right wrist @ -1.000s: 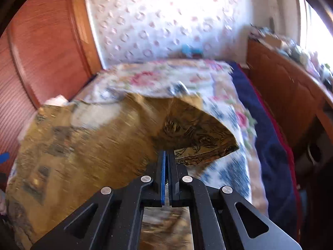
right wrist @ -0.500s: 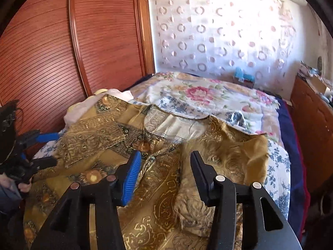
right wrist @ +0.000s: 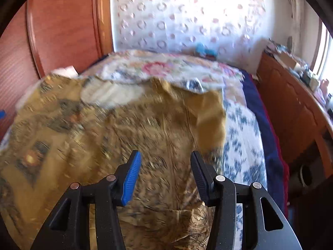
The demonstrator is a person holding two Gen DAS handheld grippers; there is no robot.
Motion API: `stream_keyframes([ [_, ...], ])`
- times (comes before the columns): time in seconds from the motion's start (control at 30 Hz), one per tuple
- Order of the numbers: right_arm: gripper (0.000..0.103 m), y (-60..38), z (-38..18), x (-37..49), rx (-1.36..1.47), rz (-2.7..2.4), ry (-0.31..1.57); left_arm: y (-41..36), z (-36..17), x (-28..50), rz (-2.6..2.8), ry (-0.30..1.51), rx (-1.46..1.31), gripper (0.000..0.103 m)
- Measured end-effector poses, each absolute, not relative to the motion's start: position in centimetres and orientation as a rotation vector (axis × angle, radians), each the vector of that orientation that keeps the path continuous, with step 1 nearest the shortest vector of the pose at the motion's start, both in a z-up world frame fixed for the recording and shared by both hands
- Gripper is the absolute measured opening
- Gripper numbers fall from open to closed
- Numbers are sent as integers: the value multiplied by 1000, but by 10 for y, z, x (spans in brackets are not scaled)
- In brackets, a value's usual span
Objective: Fold small clothes
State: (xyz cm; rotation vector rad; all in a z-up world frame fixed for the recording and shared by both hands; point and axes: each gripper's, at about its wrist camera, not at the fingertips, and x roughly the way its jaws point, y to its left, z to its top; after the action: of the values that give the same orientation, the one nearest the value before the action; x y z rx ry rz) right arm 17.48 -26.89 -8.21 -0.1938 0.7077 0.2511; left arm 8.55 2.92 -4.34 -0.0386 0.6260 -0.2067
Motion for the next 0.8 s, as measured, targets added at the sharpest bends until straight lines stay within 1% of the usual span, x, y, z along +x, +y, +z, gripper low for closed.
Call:
stream_keyframes([
  [0.07, 51, -262, -92, 185, -204, 235, 732, 37, -42, 90, -204, 620, -38, 86],
  [0.2, 51, -261, -108, 199, -192, 232, 759, 51, -41, 100, -203, 620, -40, 81],
  [0.3, 53, -263, -111, 200, -178, 234, 759, 62, -40, 110, -208, 630, -55, 74],
  [0.33, 54, -264, -111, 200, -174, 235, 761, 66, -40, 114, -207, 634, -55, 70],
  [0.47, 62, -267, -111, 202, -164, 222, 766, 77, -41, 130, -203, 659, -54, 61],
  [0.5, 63, -267, -112, 203, -163, 220, 766, 79, -42, 134, -202, 668, -54, 57],
  [0.7, 69, -268, -113, 203, -161, 204, 768, 85, -47, 163, -178, 727, -4, 47],
  [0.8, 70, -269, -114, 203, -159, 201, 768, 87, -56, 180, -177, 775, -3, 40],
])
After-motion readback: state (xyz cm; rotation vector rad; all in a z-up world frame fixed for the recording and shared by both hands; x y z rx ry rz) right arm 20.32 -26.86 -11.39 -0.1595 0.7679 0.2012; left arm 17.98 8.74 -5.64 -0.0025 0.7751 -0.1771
